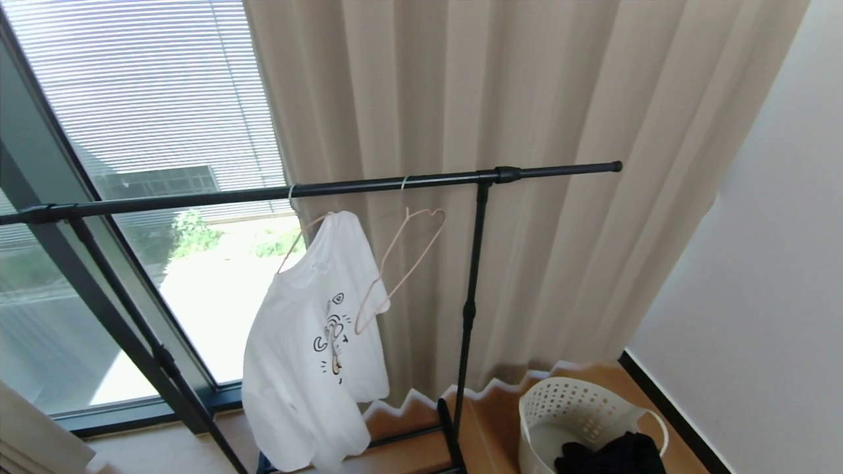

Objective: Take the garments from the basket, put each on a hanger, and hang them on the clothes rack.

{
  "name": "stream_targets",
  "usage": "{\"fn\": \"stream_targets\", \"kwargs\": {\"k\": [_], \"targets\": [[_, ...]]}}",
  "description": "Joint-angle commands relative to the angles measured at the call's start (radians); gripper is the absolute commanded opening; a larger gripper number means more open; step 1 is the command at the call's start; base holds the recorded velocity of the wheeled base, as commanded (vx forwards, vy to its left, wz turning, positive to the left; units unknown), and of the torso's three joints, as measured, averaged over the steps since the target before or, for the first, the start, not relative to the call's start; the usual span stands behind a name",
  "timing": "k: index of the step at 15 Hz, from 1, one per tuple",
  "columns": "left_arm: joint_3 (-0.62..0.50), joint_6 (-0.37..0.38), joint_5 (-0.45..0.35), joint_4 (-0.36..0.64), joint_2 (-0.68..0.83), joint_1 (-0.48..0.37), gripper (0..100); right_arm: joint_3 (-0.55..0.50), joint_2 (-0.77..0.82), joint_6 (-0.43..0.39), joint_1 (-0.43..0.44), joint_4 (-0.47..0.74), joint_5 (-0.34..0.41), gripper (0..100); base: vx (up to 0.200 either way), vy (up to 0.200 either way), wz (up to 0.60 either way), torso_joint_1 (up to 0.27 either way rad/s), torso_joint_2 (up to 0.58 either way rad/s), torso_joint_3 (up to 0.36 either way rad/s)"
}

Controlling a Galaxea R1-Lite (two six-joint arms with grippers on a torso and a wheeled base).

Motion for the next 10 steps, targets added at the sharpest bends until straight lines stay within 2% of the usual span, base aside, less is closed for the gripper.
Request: {"fn": "stream_targets", "kwargs": {"k": [1, 7, 10], "targets": [[0.000, 0.000, 0.000, 0.000, 0.002, 0.001, 100, 0.000, 0.002, -0.001, 0.001, 0.000, 0.001, 100, 0.000, 0.000, -0.60, 0.002, 0.00, 0.002], [0.000, 0.000, 0.000, 0.000, 0.002, 0.001, 100, 0.000, 0.002, 0.002, 0.001, 0.000, -0.002, 100, 0.000, 0.000, 0.00, 0.000, 0.00, 0.000], [0.000, 0.000, 0.000, 0.000, 0.002, 0.000, 100, 0.000, 0.002, 0.002, 0.001, 0.000, -0.002, 100, 0.000, 0.000, 0.00, -0.128, 0.27, 0.144]]}}
